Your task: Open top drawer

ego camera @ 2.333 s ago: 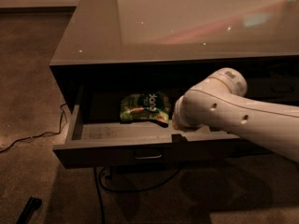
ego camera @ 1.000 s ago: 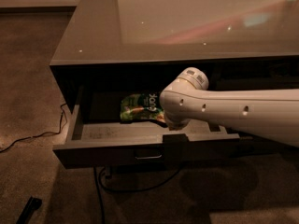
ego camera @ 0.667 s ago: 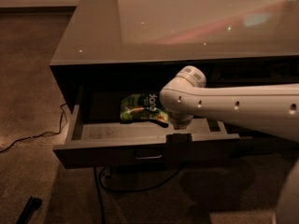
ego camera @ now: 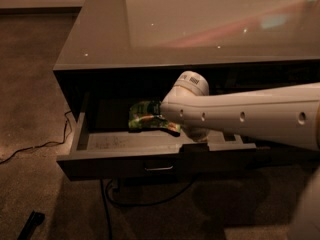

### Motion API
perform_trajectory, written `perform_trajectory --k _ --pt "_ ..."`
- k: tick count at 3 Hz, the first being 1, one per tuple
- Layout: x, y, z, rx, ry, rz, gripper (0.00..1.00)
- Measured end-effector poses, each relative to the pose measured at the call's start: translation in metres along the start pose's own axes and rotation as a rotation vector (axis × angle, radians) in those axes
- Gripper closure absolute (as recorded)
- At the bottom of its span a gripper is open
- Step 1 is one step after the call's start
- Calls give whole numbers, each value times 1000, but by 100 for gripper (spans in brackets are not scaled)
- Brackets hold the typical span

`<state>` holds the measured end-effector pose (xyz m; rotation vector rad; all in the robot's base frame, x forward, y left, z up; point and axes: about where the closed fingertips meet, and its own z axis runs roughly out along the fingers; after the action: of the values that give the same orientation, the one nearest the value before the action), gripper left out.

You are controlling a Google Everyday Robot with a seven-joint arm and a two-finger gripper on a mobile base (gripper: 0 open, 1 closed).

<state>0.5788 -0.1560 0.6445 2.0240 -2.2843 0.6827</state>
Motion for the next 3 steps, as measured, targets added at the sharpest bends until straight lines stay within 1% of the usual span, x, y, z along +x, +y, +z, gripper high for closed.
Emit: perform_trajectory --k 1,2,3 --pt "16 22 -28 22 63 24 100" --pt "31 44 -48 33 120 48 100" --pt "39 58 -47 6 113 63 100"
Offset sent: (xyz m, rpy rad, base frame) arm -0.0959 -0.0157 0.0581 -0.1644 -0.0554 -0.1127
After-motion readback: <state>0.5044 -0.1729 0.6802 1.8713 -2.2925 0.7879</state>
